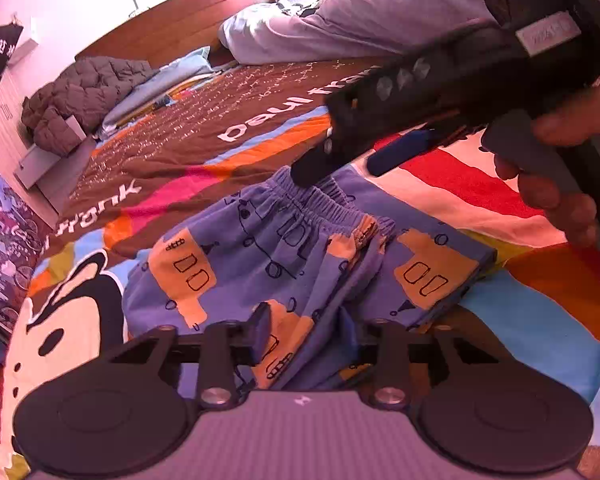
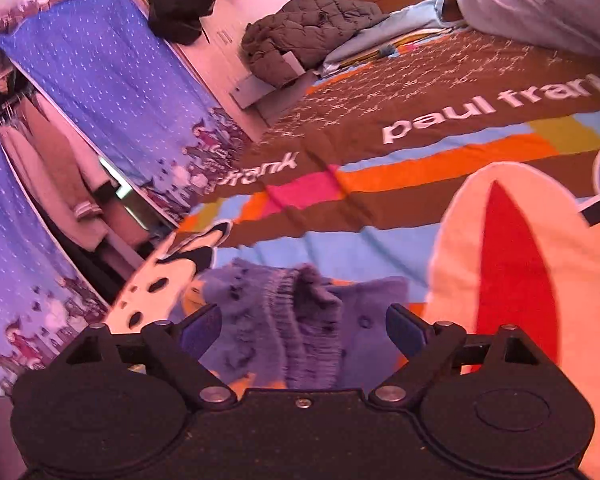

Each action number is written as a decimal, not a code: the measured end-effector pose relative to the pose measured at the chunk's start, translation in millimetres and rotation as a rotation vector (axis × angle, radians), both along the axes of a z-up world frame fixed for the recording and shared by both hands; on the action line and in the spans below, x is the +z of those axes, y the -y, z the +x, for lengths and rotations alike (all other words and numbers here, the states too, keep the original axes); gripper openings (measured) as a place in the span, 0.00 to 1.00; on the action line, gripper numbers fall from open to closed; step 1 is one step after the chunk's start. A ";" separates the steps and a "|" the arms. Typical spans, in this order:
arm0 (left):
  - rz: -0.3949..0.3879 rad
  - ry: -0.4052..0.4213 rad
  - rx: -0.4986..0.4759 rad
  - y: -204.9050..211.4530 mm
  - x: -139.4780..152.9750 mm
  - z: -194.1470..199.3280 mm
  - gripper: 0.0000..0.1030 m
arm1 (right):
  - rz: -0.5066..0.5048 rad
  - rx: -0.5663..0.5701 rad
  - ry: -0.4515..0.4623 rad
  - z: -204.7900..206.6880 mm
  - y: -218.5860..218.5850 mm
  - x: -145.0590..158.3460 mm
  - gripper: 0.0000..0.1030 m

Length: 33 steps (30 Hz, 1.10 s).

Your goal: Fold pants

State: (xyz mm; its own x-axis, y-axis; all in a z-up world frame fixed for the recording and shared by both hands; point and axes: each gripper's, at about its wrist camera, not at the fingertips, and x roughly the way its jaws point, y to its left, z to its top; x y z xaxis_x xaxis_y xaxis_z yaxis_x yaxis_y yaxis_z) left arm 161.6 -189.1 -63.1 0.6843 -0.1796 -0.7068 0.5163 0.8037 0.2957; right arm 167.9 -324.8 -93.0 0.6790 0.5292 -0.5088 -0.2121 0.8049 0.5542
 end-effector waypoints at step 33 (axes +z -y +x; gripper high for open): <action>-0.287 -0.008 0.058 -27.3 35.2 -42.7 0.27 | -0.169 -0.083 -0.125 -47.3 3.7 -5.2 0.64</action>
State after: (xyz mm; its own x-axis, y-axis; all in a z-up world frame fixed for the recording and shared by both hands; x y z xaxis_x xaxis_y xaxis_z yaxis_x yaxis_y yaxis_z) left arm 118.9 -161.9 -27.9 0.6941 -0.3337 -0.6379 0.4687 0.8820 0.0486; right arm 120.6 -328.5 -98.2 0.6430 0.3744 -0.6682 -0.0792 0.9002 0.4282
